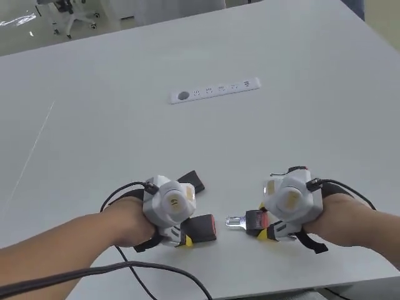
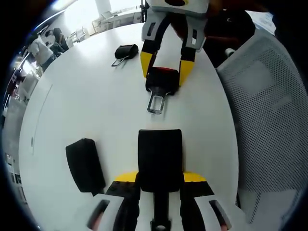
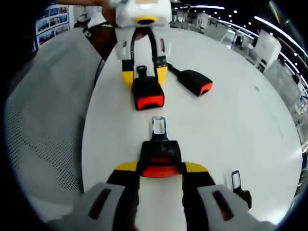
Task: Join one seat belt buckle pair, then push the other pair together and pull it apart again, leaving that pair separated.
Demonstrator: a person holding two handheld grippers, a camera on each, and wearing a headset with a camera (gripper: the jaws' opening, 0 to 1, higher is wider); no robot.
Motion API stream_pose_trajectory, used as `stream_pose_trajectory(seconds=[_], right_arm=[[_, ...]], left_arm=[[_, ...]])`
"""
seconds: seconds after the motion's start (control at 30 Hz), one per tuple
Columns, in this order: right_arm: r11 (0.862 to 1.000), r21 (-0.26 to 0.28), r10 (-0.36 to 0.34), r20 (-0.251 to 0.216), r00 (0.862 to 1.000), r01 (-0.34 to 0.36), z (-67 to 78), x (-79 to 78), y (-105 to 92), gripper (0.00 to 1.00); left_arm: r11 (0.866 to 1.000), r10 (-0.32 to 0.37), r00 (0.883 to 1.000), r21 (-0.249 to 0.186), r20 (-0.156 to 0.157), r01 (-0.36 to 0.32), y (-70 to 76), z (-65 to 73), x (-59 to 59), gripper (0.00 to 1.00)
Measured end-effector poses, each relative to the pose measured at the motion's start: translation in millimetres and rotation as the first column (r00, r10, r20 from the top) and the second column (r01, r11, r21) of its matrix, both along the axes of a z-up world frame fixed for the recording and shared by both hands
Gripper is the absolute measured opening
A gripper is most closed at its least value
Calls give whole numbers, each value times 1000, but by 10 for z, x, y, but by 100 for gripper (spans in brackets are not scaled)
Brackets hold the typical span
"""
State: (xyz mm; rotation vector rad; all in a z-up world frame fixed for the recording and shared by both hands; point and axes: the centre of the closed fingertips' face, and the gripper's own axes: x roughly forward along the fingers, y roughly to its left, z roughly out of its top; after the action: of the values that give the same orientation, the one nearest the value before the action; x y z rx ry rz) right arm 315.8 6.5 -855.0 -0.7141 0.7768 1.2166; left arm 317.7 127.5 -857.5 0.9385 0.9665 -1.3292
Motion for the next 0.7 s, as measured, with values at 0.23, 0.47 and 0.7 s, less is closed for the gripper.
stream_pose_trajectory(seconds=[0.23,0.47,0.7], right_arm=[[999,-2,39,4,999,-39,2,-24,165,33],[999,-17,47,14,999,-47,6,-14,183,33],[996,-40,82,40,996,-81,14,-3,197,33]], left_arm=[[1000,2,1000,14,3,-2,-4,-4,1,33],[999,-3,1000,36,4,3,-9,-12,3,33],[998,-25,1000,50,2,25,-17,-14,4,33]])
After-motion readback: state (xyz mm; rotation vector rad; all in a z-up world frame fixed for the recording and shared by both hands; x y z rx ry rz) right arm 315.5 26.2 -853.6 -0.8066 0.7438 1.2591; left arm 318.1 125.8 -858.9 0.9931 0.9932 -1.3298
